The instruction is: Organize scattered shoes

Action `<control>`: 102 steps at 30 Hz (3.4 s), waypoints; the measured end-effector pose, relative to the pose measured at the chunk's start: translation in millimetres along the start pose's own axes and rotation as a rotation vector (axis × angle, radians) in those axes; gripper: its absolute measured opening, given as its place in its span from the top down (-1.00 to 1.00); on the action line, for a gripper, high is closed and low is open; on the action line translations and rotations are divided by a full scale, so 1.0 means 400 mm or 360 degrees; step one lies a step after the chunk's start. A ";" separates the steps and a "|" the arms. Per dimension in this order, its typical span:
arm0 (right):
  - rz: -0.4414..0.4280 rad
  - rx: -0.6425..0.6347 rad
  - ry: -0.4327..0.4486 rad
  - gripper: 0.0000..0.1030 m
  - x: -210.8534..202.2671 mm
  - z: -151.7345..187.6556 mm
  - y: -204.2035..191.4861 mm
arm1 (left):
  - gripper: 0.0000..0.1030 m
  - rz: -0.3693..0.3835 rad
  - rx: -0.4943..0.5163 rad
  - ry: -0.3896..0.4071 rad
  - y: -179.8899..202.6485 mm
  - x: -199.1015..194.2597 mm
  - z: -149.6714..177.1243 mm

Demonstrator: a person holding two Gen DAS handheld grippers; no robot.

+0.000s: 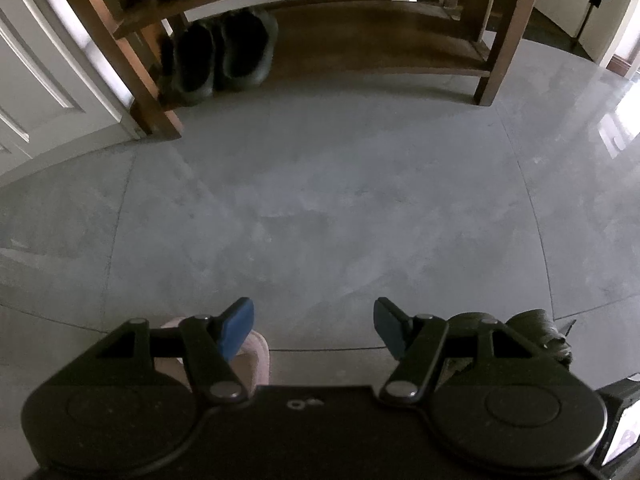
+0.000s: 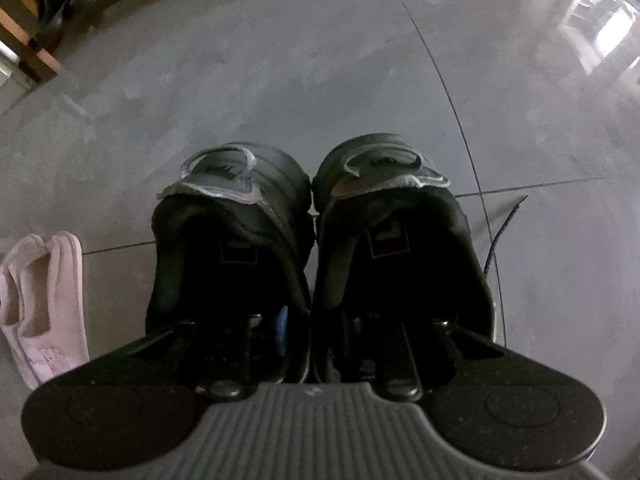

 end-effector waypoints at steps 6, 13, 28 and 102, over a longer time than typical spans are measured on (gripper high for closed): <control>-0.0026 0.0016 0.0020 0.50 -0.030 0.006 -0.005 | -0.29 -0.0012 -0.0010 0.0019 -0.017 -0.012 0.001; -0.0029 0.0058 0.0040 0.50 -0.051 0.005 0.000 | -0.29 -0.0022 -0.0015 0.0043 -0.030 -0.028 0.003; -0.0009 0.0101 -0.0127 0.67 0.055 -0.030 0.003 | -0.29 -0.0018 -0.0013 0.0052 -0.053 -0.030 0.019; 0.0172 0.0133 -0.0472 -0.20 0.138 -0.106 0.036 | -0.29 0.0042 0.0030 -0.0070 -0.004 0.033 0.008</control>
Point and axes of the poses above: each gripper's, at about its wrist camera, not at the fingertips, and x roughly the way its jaws point, y to its right, z to its underside, the point moved 2 cm from there along x, roughly the way its jaws point, and after that the axes turned 14 degrees about y, right-handed, at the moved point
